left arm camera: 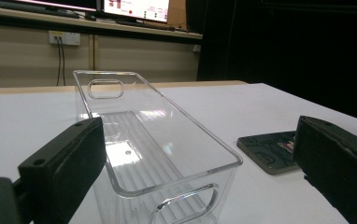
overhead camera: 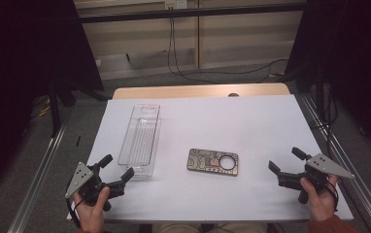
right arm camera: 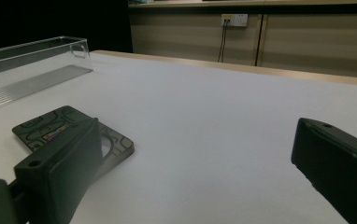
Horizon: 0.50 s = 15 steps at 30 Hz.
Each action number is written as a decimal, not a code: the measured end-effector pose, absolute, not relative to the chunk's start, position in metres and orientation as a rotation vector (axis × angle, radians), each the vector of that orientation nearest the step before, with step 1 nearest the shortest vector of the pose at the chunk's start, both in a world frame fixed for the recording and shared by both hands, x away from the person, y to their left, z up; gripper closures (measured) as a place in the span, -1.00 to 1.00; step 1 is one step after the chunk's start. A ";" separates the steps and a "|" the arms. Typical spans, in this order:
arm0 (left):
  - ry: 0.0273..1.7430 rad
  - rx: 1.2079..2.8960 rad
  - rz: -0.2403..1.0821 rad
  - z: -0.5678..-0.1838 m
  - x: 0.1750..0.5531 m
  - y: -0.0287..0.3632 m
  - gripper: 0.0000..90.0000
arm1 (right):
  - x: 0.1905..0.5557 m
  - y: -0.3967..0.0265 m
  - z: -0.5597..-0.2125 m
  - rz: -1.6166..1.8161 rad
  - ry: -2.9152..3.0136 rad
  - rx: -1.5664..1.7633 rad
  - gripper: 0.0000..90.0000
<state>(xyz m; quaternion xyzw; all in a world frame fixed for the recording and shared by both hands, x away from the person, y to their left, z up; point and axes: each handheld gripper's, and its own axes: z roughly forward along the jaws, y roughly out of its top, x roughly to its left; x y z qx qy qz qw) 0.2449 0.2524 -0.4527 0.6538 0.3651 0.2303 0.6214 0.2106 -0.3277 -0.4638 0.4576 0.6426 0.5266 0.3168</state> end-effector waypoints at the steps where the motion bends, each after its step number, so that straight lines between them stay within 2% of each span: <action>1: 0.844 1.505 0.533 -0.453 0.245 0.252 -0.93 | 0.210 -0.328 -0.463 1.389 1.694 1.207 -0.99; 15: 0.847 1.488 0.501 -0.452 0.247 0.253 -0.93 | 0.216 -0.321 -0.462 1.355 1.777 1.193 -0.99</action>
